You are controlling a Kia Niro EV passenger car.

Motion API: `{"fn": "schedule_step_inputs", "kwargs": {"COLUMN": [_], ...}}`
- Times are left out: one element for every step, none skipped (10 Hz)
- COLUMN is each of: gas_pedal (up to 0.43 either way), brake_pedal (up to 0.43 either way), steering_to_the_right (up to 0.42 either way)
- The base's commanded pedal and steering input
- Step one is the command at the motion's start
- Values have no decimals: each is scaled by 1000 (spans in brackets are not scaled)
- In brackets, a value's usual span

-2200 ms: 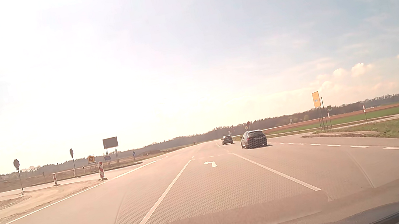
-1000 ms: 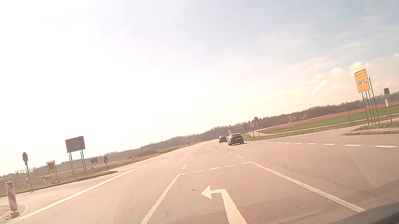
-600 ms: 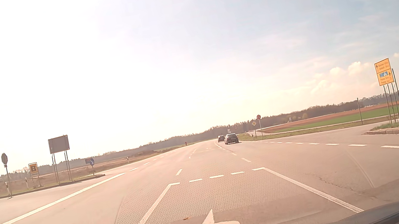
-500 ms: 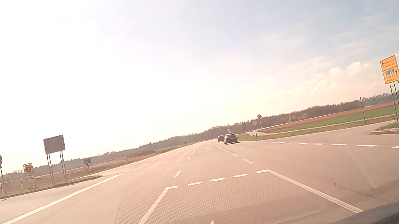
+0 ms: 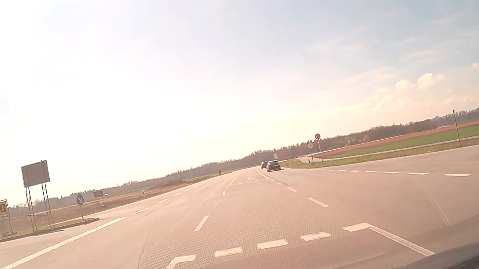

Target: Follow the waypoints while adhering to traffic rules and regulations

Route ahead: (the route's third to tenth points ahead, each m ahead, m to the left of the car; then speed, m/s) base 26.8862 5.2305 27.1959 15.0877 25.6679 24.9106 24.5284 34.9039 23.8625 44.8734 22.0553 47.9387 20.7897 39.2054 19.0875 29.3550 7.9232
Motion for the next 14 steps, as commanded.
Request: {"fn": "schedule_step_inputs", "kwargs": {"gas_pedal": [0,0,0,0,0,0,0,0,0,0,0,0,0,0], "brake_pedal": [165,171,171,165,152,152,152,159,159,152,152,146,140,104], "steering_to_the_right": [-15,-17,-19,-21,-24,-27,-34,-41,-48,-56,-70,-85,-103,-124]}}
